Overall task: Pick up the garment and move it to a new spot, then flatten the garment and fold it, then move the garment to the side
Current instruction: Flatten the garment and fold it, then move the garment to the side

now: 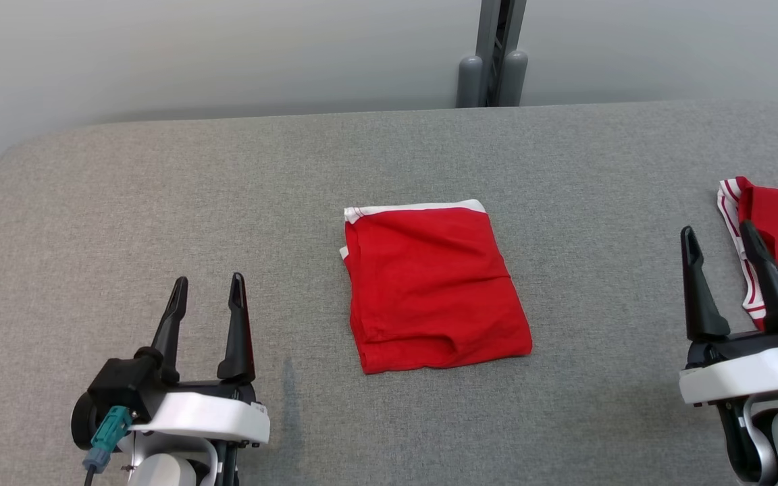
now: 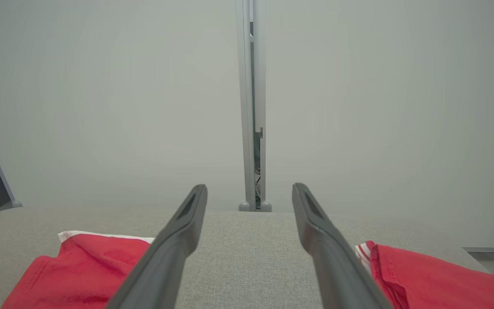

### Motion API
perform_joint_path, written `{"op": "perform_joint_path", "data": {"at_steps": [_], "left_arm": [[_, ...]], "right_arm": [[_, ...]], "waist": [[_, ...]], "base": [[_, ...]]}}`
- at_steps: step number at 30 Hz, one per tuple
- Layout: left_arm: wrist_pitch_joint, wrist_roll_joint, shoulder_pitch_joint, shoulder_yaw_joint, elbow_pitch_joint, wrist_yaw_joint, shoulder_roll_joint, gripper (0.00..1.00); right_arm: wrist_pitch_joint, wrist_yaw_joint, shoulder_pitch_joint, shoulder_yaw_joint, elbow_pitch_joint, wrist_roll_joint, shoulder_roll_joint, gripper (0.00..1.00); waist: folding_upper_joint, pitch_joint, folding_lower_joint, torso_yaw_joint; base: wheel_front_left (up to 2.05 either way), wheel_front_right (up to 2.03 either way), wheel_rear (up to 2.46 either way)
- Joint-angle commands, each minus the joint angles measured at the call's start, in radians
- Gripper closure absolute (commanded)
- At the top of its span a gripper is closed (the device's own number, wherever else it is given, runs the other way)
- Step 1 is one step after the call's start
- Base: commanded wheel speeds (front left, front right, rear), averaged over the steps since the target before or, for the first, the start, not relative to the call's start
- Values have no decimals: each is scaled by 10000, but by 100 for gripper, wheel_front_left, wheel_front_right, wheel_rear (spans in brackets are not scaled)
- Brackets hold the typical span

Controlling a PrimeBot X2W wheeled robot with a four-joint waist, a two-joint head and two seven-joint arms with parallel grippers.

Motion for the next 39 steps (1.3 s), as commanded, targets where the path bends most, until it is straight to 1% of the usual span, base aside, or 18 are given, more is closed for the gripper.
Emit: {"op": "perform_joint_path", "data": {"at_steps": [1, 3, 8, 22, 27, 29, 31, 35, 37, 39], "left_arm": [[-50, 75, 114, 35, 24, -20, 46, 0], [-50, 74, 101, 47, 41, -56, 46, 0], [-50, 146, 108, 32, 31, -94, 44, 0], [-51, 209, 61, -77, 18, -73, 46, 0], [-51, 265, -58, -191, 9, -94, 44, 0], [-51, 272, -166, -275, 33, -125, 46, 0], [-51, 276, -251, -369, 61, -145, 47, 0], [-51, 255, -476, -520, 94, -174, 46, 0], [-51, 235, -575, -600, 118, -172, 47, 0], [-51, 213, -652, -694, 146, -173, 41, 0]], "right_arm": [[-9, -5, 108, -42, -74, -83, 13, 0], [-10, -5, 218, -108, -109, -188, 143, 0], [-11, -5, 223, -153, -89, -250, 206, 0], [-12, -5, 172, -157, -46, -208, 160, 0], [101, -5, 18, -80, 105, -101, 82, 0], [490, -5, -109, 141, 302, 177, 46, 0], [1123, -5, -298, 431, 477, 745, 3, 0], [2402, -5, -781, 1137, 662, 2365, -148, 0], [3013, -5, -1023, 1488, 787, 3103, -415, 0], [3630, -5, -1229, 1777, 974, 3947, -544, 0]], "waist": [[0, 1, 0, 4], [0, -5, 0, 36], [0, 3, 0, 118], [0, 107, 0, 249], [0, 369, 0, 324], [0, 532, 0, 399], [0, 711, 0, 485], [0, 1084, 0, 695], [0, 1233, 0, 820], [0, 1351, 0, 951]], "base": [[0, 0, 0], [0, 0, 0], [0, 0, 0], [0, 0, 0], [0, 0, 0], [0, 0, 0], [0, 0, 0], [0, 0, 0], [0, 0, 0], [0, 0, 0]]}}
